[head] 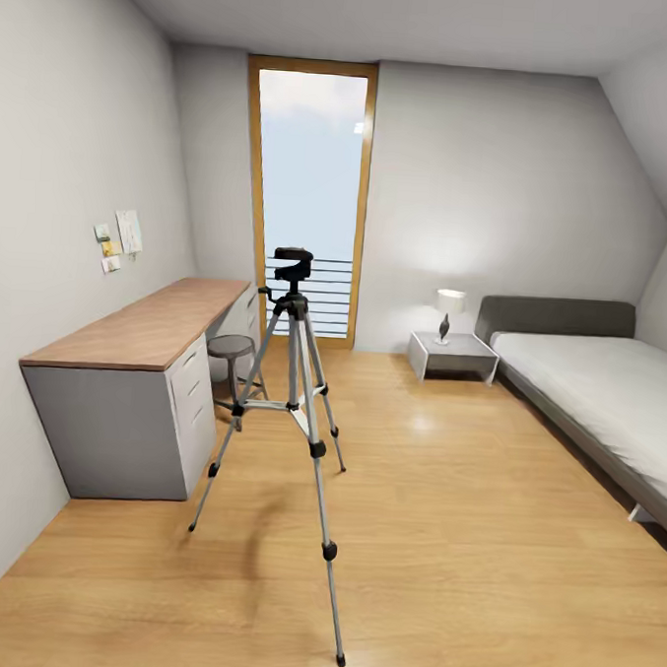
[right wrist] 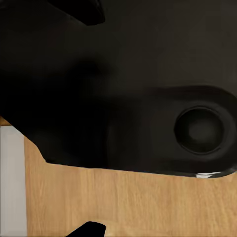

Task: Attach the digital camera to the camera tripod in the bedroom.

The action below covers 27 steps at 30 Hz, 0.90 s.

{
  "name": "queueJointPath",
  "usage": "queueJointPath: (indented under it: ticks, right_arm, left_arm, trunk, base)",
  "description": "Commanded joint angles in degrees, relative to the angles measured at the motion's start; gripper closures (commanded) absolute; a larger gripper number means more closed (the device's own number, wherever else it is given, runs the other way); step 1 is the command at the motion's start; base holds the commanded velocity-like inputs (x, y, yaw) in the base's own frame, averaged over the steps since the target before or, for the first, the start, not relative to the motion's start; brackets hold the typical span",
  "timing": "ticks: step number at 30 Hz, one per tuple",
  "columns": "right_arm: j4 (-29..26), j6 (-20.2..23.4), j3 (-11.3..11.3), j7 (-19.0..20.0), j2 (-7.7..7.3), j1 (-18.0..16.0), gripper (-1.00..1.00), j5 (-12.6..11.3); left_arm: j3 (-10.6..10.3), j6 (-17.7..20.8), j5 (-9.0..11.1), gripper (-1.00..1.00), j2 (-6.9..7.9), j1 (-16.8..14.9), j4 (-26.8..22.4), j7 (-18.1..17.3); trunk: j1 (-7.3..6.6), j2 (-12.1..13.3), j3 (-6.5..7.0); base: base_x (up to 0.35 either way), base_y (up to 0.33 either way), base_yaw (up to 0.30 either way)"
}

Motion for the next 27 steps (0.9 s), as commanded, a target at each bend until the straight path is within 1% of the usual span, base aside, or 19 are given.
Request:
queueJointPath:
  ticks: [1, 10, 23, 25, 27]
  right_arm:
    - [0.0, -0.1, 0.3, -0.1, -0.33, 0.0, -1.00, 0.3]
    - [0.0, -0.1, 0.3, 0.0, -0.57, 0.0, -1.00, 0.4]
    - [0.0, -0.1, 0.2, 0.2, -0.53, 0.0, -1.00, 0.3]
    - [0.0, -0.2, -0.3, -0.3, -0.66, 0.0, -1.00, -0.2]
    - [0.0, -0.2, -0.1, -0.3, -0.60, 0.0, -1.00, -0.1]
  left_arm:
    - [0.3, -0.3, 0.0, -1.00, -0.33, 0.1, -0.3, -0.1]
    - [0.6, -1.1, 0.1, -1.00, -0.71, 0.1, -2.2, -0.1]
    - [0.6, -1.3, 0.1, -1.00, -0.70, 0.1, -2.5, -0.1]
    - [0.6, -1.3, 0.3, -1.00, -0.70, 0.1, -2.5, -0.1]
    - [0.6, -1.3, 0.6, -1.00, -0.70, 0.1, -2.5, -0.1]
  trunk:
    - [0.00, 0.0, -0.03]
    - [0.00, 0.0, -0.03]
    - [0.00, 0.0, -0.03]
    - [0.00, 0.0, -0.03]
    - [0.00, 0.0, -0.03]
  base:
    - [0.000, 0.000, 0.000]
    - [0.000, 0.000, 0.000]
    - [0.000, 0.000, 0.000]
    - [0.000, 0.000, 0.000]
    - [0.000, 0.000, 0.000]
